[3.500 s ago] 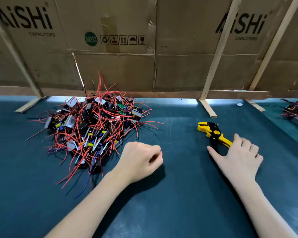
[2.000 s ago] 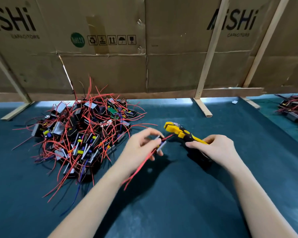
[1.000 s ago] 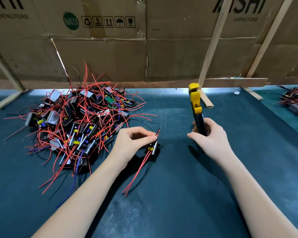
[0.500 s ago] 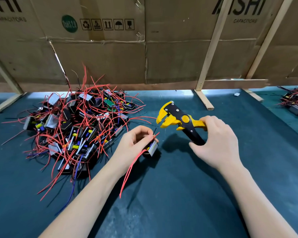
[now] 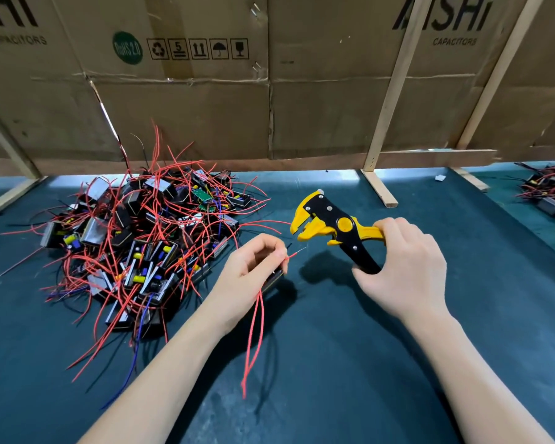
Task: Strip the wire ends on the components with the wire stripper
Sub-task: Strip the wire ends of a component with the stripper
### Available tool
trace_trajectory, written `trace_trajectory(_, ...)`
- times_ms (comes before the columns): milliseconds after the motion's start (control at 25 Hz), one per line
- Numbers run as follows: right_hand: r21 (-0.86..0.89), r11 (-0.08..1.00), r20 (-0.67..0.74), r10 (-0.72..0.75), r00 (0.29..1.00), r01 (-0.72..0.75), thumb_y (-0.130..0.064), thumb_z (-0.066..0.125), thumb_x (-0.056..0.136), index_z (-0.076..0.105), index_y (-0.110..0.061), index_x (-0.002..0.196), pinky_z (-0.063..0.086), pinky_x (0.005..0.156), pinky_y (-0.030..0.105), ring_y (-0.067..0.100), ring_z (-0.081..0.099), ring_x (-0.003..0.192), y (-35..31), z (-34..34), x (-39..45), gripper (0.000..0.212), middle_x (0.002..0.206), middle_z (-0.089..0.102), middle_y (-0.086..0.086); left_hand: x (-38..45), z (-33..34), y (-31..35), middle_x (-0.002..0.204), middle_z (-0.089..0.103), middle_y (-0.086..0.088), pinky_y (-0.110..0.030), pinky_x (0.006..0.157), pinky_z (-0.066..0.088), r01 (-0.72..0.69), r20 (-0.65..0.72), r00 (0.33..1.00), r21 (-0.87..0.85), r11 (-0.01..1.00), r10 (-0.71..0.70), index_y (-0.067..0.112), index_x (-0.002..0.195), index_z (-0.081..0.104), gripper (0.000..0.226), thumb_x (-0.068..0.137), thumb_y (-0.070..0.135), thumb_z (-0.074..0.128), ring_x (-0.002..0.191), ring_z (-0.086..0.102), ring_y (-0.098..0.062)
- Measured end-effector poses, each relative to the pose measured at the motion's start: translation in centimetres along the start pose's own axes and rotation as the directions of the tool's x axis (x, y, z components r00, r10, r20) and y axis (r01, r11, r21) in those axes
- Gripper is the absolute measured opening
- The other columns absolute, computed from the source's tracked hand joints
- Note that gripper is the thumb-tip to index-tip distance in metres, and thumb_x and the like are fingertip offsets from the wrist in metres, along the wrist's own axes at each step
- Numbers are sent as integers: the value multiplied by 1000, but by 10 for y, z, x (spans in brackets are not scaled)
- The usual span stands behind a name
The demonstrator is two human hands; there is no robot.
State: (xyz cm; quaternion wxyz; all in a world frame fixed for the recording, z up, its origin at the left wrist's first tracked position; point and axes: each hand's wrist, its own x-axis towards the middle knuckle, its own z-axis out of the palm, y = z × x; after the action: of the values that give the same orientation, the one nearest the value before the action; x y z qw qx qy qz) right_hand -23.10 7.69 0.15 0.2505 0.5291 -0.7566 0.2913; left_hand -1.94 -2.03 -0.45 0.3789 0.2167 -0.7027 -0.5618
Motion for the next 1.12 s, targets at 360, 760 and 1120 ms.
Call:
trace_trajectory(360, 9, 995, -47, -99, 994, 100, -30, 66, 58, 58, -9, 91, 34, 63, 35, 29, 51, 72, -4, 1, 0, 40, 80, 54, 1, 2, 0, -2, 68, 58, 9, -19, 70, 43, -65, -153, 984, 166, 984, 91, 12, 81, 59, 13, 89, 22, 56, 68, 53, -9)
trace_trajectory(760, 49, 993, -90, -98, 991, 103, -34, 57, 64, 59, -9, 87, 37, 58, 34, 28, 51, 67, -9, 0, -1, 34, 77, 55, 0, 1, 1, -3, 67, 62, 7, -19, 69, 44, -56, -181, 980, 118, 991, 77, 16, 80, 61, 10, 87, 21, 58, 66, 56, -8)
trace_trajectory(1120, 58, 994, -125, -84, 989, 92, -30, 63, 61, 60, -11, 87, 32, 53, 28, 25, 50, 62, -11, 0, -2, 32, 74, 55, -2, 2, 1, 0, 73, 64, 9, -15, 71, 45, -112, -184, 975, 56, 992, 120, 14, 83, 63, 6, 87, 17, 60, 69, 60, -6)
